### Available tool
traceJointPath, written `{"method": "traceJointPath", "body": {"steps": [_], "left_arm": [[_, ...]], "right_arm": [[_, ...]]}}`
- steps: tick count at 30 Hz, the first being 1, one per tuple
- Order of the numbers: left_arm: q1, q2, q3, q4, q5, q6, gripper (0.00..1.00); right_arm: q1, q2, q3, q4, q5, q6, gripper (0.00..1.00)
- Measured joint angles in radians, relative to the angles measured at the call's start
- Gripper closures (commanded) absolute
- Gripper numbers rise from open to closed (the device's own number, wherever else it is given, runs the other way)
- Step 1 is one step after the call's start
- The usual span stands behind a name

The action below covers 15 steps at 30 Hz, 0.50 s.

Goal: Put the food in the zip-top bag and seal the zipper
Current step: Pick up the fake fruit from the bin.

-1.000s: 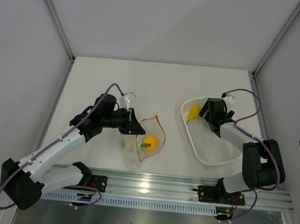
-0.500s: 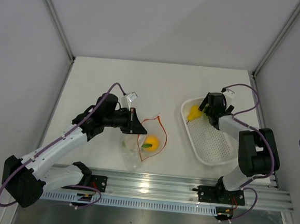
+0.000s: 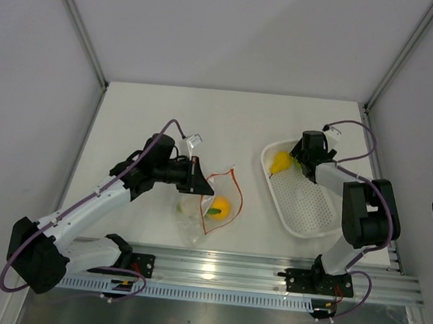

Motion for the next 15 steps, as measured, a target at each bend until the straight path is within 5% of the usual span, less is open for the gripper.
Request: {"method": "traceJointPath", "body": {"steps": [5,15], "left_arm": [[0.000,0.018,0.008,-0.001,0.001,0.001,0.99],[0.000,0.016,0.008,0.000,0.000,0.000,0.99]], "right_arm": [[0.000,-0.011,-0.022,0.022,-0.003,0.007,0.80],[0.023,-0.174,-0.145,-0.019,-0.007,0.008,0.91]]}}
